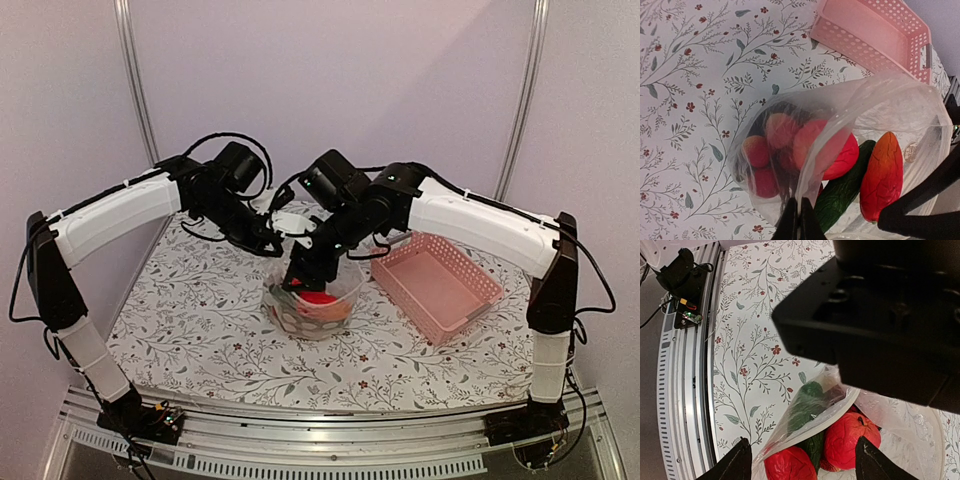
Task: Place the food in the zip-top bag and seal the zipper
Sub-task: Pass from the left arm to the right
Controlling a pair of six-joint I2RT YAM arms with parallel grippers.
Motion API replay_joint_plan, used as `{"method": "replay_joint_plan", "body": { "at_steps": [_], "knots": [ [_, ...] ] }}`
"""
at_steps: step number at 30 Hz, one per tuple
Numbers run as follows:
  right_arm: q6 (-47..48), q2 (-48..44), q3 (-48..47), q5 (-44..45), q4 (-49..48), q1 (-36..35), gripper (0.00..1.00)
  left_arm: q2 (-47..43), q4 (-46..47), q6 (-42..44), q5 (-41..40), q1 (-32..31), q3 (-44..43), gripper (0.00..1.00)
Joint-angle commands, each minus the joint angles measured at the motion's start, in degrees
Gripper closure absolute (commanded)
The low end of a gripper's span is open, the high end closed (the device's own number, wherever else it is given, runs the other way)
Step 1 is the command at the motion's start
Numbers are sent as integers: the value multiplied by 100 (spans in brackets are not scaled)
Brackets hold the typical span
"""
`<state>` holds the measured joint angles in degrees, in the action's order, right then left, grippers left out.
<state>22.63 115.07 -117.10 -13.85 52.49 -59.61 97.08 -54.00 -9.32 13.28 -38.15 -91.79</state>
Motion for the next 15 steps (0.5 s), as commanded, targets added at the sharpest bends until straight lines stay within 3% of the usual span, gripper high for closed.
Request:
{"method": "replay_joint_plan", "body": {
  "at_steps": [1, 5, 15],
  "knots": [
    [-288, 148, 2, 505, -169, -41, 31, -190, 215, -71, 289, 92, 164, 98],
    [-358, 260, 0, 362, -157, -80, 32, -206, 249, -76, 340, 123, 196, 98],
    [-491, 572, -165, 205, -162, -112, 47, -362, 284, -103, 478, 240, 239, 98]
  ]
}}
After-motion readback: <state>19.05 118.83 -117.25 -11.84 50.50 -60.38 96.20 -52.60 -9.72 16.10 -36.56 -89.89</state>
